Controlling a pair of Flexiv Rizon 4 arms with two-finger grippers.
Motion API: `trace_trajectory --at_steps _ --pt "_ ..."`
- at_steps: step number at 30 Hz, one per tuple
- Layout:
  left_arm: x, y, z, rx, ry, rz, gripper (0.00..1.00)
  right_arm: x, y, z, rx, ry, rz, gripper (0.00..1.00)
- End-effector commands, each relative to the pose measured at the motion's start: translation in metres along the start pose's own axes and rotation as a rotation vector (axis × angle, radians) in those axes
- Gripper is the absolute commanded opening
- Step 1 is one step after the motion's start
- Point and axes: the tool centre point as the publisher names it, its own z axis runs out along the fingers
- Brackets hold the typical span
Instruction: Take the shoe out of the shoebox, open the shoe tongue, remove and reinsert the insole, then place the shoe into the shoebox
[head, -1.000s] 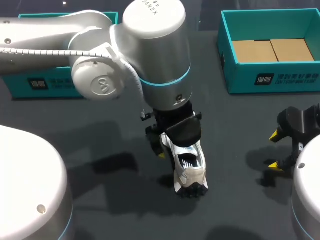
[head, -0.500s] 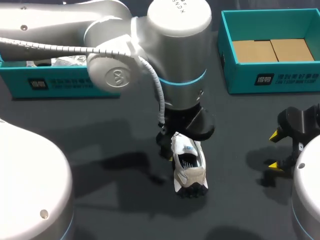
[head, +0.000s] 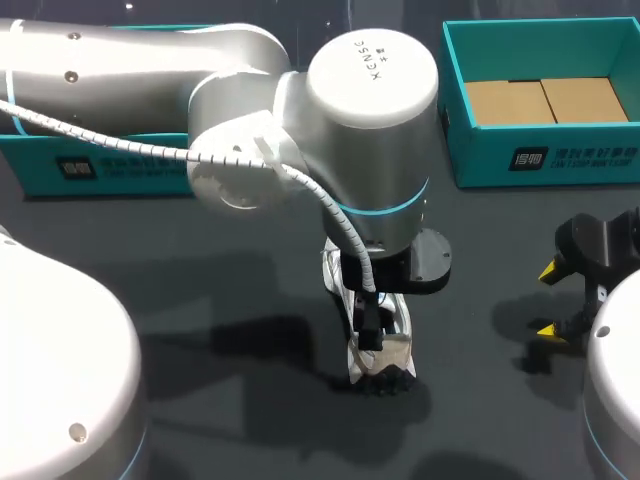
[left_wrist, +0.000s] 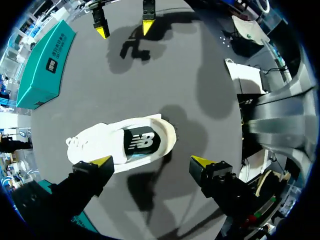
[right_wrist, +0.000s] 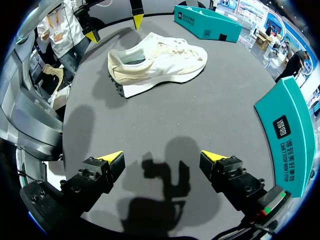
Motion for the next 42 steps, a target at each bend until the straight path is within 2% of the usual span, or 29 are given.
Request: trace_trajectory --at_steps 1,4,6,11,23,31,42 --pt "0.001 0.003 0.000 0.006 -0.003 0.001 1.00 0.003 0.000 -0.001 0.001 -0.004 0.000 1.00" --pt "0.001 0.003 0.000 0.006 -0.003 0.001 1.00 0.003 0.000 -0.001 0.001 -0.004 0.000 1.00" --pt "0.001 -0.002 0.011 -0.006 -0.008 0.021 1.00 0.003 0.000 -0.001 0.001 -0.004 0.000 1.00" --pt "0.006 -0.012 0.035 0.028 0.047 0.046 1.00 0.003 0.000 -0.001 0.001 -0.004 0.000 1.00" --pt "0.022 -0.019 0.065 0.062 0.049 -0.109 1.00 0.003 0.000 -0.001 0.001 -0.004 0.000 1.00" --pt "0.030 -0.025 0.079 0.044 -0.002 -0.142 0.87 0.003 0.000 -0.001 0.001 -0.004 0.000 1.00" --pt "0.027 -0.032 0.089 0.031 -0.031 -0.193 0.68 0.003 0.000 -0.001 0.001 -0.004 0.000 1.00"
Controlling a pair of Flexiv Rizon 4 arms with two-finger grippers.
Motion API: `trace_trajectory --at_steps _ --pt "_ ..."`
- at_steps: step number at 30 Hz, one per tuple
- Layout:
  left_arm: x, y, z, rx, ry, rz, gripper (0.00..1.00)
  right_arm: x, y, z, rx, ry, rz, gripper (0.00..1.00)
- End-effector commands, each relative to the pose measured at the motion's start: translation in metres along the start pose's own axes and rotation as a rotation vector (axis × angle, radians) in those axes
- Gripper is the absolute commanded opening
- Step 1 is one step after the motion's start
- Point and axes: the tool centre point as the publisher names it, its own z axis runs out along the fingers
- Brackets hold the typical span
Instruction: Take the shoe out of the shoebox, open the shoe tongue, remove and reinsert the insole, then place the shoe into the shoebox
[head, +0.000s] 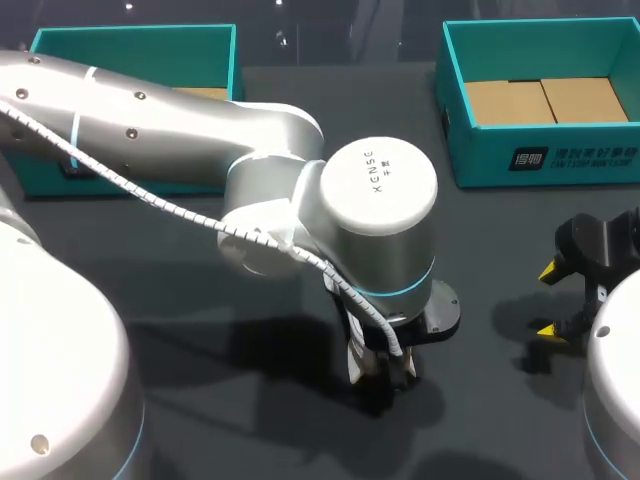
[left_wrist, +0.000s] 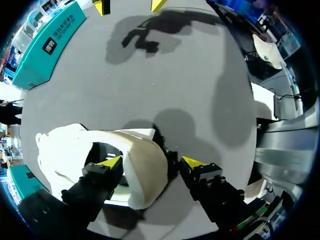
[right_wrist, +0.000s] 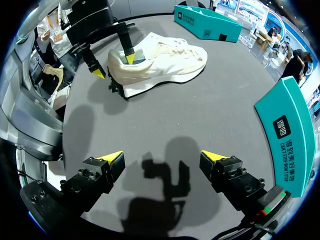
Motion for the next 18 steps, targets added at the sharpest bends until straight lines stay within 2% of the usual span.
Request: trace_trajectory --at_steps 1,10,18 --pt "0.003 -0.008 0.007 -0.015 -0.011 -0.008 0.67 0.002 0.000 -0.001 0.001 -0.004 0.000 1.00" --pt "0.003 -0.007 0.015 -0.036 -0.009 -0.021 0.57 0.002 0.000 -0.001 0.001 -0.004 0.000 1.00" --pt "0.004 -0.005 0.019 -0.048 -0.003 -0.023 0.54 0.002 0.000 -0.001 0.001 -0.004 0.000 1.00"
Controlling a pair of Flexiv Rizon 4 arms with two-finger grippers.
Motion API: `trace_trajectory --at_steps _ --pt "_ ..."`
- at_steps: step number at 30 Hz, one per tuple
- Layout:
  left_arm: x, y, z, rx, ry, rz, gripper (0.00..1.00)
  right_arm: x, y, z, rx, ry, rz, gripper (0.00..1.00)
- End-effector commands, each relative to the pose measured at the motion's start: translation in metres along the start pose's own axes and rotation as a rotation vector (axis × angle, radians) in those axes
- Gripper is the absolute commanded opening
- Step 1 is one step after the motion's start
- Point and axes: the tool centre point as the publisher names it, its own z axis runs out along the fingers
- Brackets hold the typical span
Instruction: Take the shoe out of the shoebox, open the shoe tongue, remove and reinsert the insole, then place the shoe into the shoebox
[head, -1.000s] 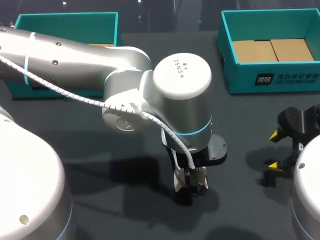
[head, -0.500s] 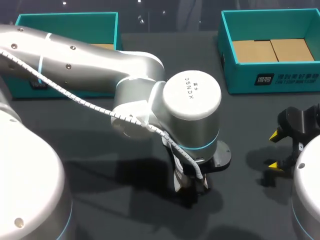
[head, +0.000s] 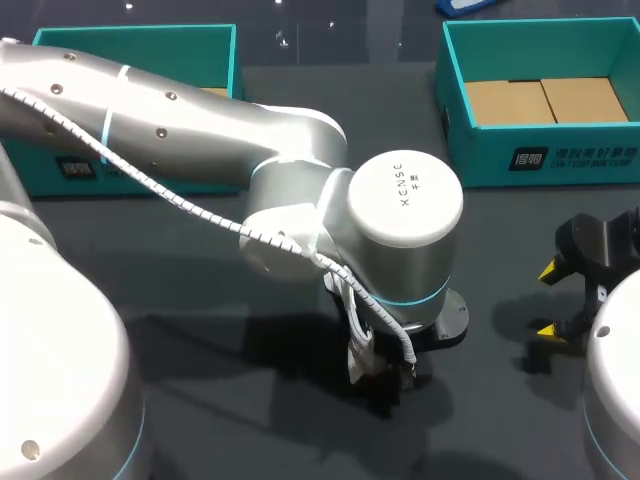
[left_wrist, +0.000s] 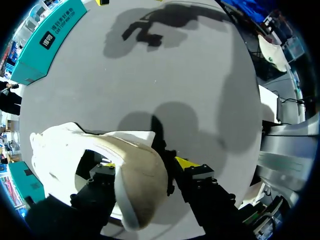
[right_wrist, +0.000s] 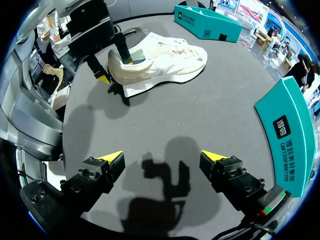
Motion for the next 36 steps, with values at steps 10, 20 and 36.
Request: trace_trajectory --at_steps 10,20,36 --pt "0.003 0.000 0.007 -0.012 0.011 0.001 0.50 0.003 0.000 -0.001 0.001 -0.004 0.000 1.00" --pt "0.001 0.007 0.004 -0.009 0.033 0.005 0.49 0.003 0.000 -0.001 0.001 -0.004 0.000 1.00" --pt "-0.001 0.010 0.005 -0.014 0.089 0.022 0.45 0.003 0.000 -0.001 0.001 -0.004 0.000 1.00"
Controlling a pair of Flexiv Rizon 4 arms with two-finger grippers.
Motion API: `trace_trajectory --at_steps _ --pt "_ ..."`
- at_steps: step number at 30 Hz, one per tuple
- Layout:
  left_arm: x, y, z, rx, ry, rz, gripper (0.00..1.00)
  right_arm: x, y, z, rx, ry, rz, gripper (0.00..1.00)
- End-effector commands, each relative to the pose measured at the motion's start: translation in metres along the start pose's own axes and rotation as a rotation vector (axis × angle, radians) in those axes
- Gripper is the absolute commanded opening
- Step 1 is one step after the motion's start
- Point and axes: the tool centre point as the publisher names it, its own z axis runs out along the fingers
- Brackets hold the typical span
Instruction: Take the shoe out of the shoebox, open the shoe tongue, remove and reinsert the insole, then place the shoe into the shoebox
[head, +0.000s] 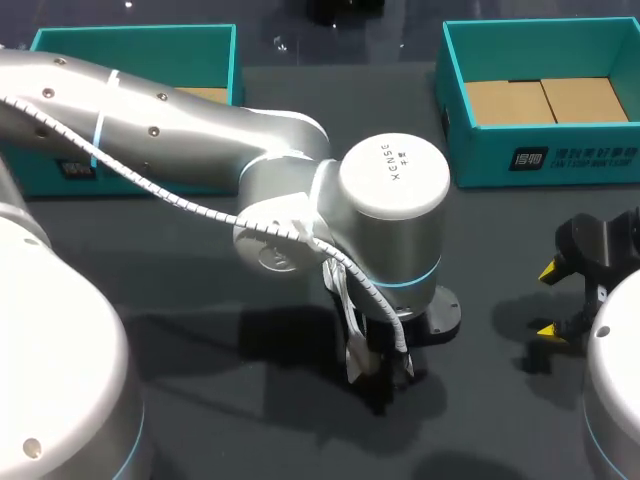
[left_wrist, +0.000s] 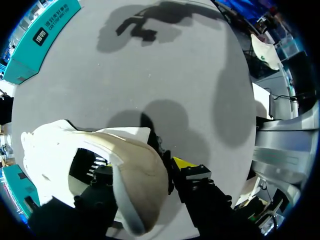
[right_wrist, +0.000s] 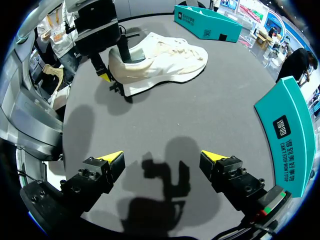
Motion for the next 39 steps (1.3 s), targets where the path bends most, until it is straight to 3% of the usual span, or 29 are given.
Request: trace_trajectory --at_steps 1,4,11,20,27,39 --pt "-0.002 0.002 0.002 -0.003 0.004 0.002 0.35 0.003 0.000 -0.001 0.001 -0.004 0.000 1.00" --pt "-0.001 0.002 0.002 -0.007 0.010 0.009 0.00 0.003 0.000 -0.001 0.001 -0.004 0.000 1.00" --pt "0.001 0.005 -0.003 -0.010 0.033 0.028 0.00 0.003 0.000 -0.001 0.001 -0.004 0.000 1.00" --pt "-0.011 0.014 -0.038 0.013 0.062 0.067 0.00 0.003 0.000 -0.001 0.001 -0.004 0.000 1.00" --pt "-0.032 0.025 -0.087 0.025 0.033 0.094 0.00 0.003 0.000 -0.001 0.001 -0.004 0.000 1.00" --pt "-0.093 0.043 -0.177 0.023 0.075 0.123 0.00 0.003 0.000 -0.001 0.001 -0.004 0.000 1.00"
